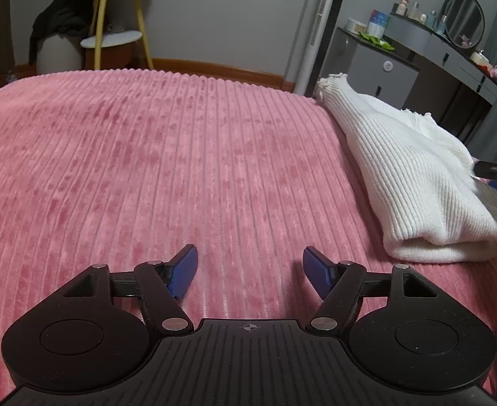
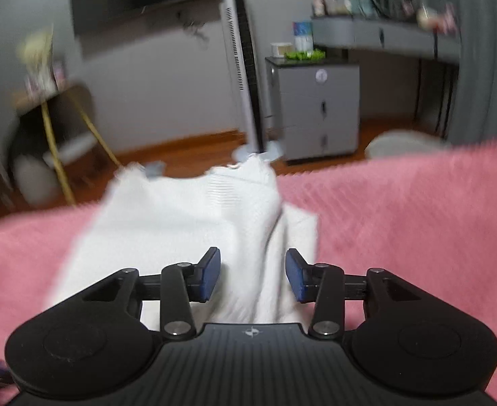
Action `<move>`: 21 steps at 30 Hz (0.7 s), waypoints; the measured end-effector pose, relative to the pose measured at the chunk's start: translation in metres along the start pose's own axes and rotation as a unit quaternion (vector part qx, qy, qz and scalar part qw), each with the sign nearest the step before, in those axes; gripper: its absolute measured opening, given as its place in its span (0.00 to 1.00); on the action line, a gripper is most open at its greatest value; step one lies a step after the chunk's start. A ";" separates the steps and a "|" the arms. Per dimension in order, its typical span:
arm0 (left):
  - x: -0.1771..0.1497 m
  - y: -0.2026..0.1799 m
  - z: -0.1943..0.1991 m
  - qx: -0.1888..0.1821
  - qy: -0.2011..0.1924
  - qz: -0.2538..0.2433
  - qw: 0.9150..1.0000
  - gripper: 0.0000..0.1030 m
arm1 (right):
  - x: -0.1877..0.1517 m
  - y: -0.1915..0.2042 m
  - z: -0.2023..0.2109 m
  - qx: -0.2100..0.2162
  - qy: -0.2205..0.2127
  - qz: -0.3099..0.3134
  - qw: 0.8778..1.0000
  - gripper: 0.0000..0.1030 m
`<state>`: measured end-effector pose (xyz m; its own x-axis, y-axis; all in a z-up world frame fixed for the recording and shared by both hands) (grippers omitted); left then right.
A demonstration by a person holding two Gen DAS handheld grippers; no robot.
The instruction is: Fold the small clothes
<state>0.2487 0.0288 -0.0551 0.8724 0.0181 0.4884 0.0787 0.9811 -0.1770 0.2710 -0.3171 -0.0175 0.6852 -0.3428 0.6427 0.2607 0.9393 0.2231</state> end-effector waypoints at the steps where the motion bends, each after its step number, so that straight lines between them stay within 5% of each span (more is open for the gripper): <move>1: 0.000 -0.001 0.000 0.002 -0.001 -0.003 1.000 0.73 | -0.007 -0.007 0.009 0.020 0.000 -0.025 0.999 0.41; 11: -0.004 -0.010 0.002 -0.005 0.001 -0.014 1.000 0.73 | -0.056 -0.016 0.042 0.103 0.028 -0.116 0.988 0.41; 18: -0.007 -0.013 0.002 -0.009 0.002 -0.017 1.000 0.73 | -0.061 -0.025 0.011 0.175 0.055 -0.205 0.961 0.49; 19: -0.007 -0.014 0.002 -0.010 0.001 -0.018 1.000 0.73 | -0.062 -0.026 0.005 0.182 0.059 -0.219 0.957 0.44; 21: -0.006 -0.014 0.003 -0.014 0.000 -0.018 1.000 0.73 | -0.061 -0.025 -0.006 0.190 0.065 -0.227 0.953 0.14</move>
<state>0.2406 0.0152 -0.0530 0.8690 -0.0171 0.4945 0.1238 0.9751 -0.1839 0.2269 -0.3196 -0.0667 0.6453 -0.6911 0.3255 0.3027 0.6226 0.7216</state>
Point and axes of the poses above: each gripper's, at about its wrist camera, not at the fingertips, and z roughly against the way its jaws point, y to its left, x to its top, the point moved 4 cm from there along -z, roughly the way its jaws point, and after that the axes turned 14 degrees about y, right-handed, at the moved point
